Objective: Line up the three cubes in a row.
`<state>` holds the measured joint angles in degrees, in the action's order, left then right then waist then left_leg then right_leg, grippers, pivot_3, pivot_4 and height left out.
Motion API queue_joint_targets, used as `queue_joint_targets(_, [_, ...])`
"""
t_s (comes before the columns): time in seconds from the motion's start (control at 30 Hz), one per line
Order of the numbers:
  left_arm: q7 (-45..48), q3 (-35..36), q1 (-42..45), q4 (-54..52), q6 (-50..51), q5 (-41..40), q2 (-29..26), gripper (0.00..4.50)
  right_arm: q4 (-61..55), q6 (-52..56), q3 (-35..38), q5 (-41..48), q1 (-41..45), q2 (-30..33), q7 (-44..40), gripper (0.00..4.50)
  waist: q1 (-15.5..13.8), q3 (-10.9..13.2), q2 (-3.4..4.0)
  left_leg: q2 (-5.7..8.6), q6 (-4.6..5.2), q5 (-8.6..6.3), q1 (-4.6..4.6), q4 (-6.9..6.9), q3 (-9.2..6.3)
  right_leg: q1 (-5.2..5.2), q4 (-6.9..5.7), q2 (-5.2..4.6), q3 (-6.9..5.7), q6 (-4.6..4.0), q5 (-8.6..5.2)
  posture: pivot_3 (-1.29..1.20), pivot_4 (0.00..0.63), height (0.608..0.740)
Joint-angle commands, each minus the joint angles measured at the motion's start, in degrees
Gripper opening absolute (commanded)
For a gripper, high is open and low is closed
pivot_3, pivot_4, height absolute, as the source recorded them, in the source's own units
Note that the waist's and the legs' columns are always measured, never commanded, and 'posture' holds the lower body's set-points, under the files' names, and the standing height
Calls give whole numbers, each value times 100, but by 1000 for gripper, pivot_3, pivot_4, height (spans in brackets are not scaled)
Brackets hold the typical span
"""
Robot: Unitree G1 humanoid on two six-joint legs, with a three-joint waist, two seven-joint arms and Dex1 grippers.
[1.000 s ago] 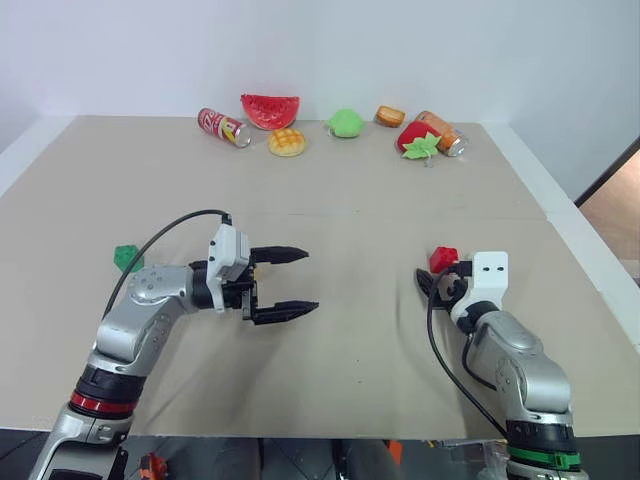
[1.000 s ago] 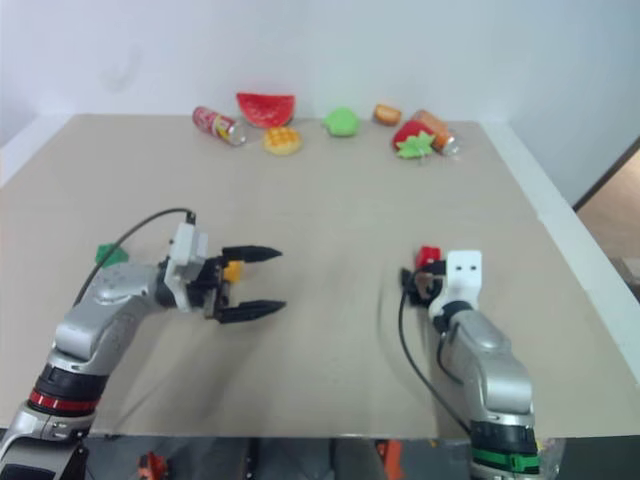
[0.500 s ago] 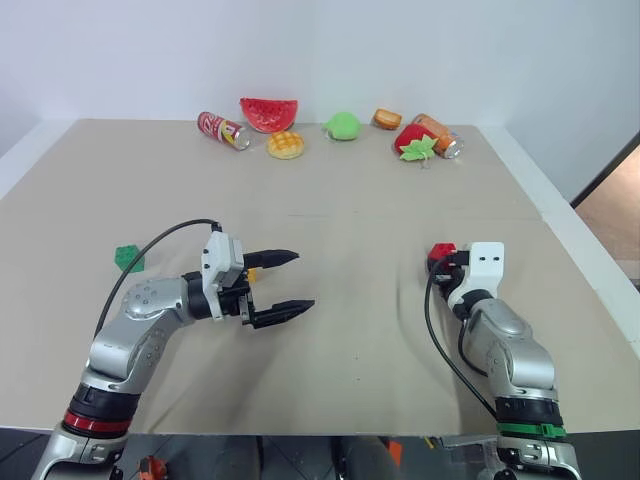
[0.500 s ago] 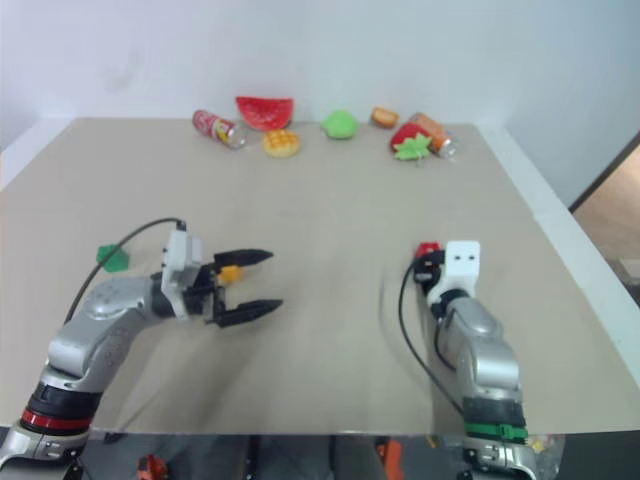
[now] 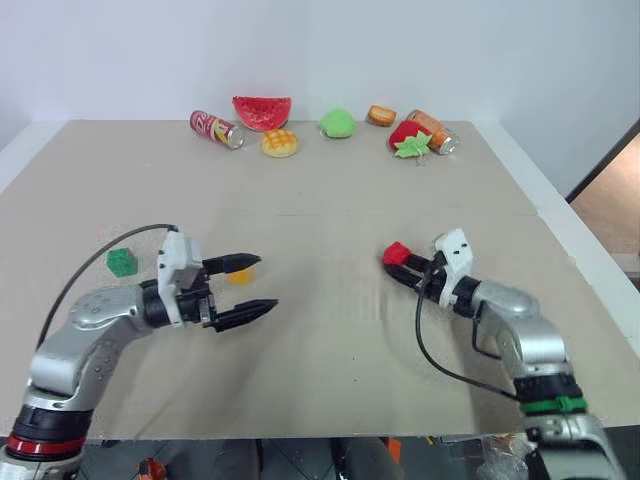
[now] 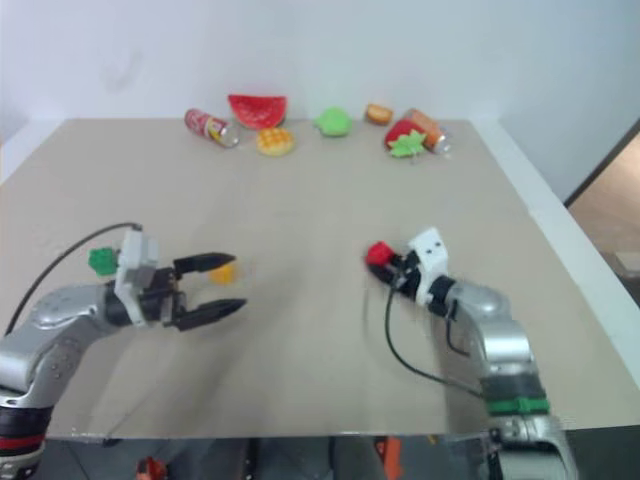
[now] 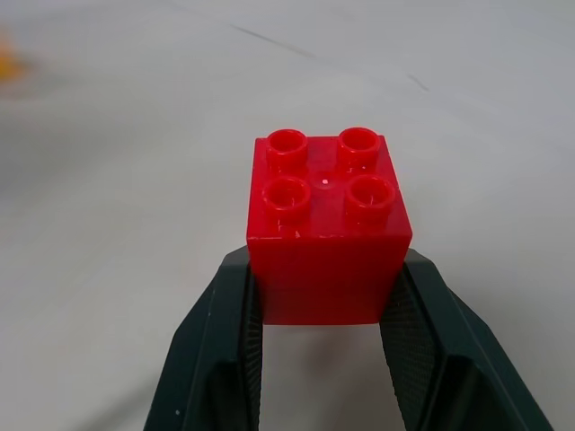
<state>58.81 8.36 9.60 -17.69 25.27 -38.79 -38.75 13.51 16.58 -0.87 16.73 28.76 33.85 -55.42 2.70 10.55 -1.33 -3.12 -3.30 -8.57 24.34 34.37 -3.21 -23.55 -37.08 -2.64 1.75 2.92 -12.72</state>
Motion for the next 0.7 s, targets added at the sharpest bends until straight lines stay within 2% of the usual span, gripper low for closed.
queue_joint_targets(0.03, [1, 706, -377, -158, -24, -158, -272, 4500, 635, -436, -351, -40, 606, 143, -1180, 1224, 12, 1, -2, -4, -1, -2, -1, -1, 1, 0, 1, 3, 0, -2, -2, 0, 150, 740])
queue_joint_targets(0.2, [94, 2053, -1361, -111, -3, -577, -434, 4500, 903, -869, -1007, -209, 930, -184, -2140, 1224, 3, 2, -5, -28, -5, -13, 0, -9, 0, -6, 0, 23, -3, -16, -19, 0, 150, 740])
queue_joint_targets(0.37, [331, 2801, -2531, -311, -113, -384, -613, 4500, 981, -1488, -1336, -350, 862, -447, -2611, 1224, -4, 5, 0, -40, -13, -20, 15, -26, 6, -36, -2, 33, -2, -25, -29, 0, 150, 740])
queue_joint_targets(0.5, [180, 3066, -2920, -666, -42, -559, -553, 4500, 1107, -1577, -1263, -342, 943, -576, -2564, 1224, -45, 5, -2, -39, -21, -21, 28, -20, 6, -45, -2, 30, -4, -26, -28, 0, 150, 740])
queue_joint_targets(0.7, [-187, 2820, -2802, -943, 28, -634, -418, 4500, 1114, -1695, -1100, -351, 865, -524, -2375, 1224, -23, 5, -2, -40, -26, -19, 24, -8, 9, -44, -3, 28, -4, -37, -17, 0, 150, 740])
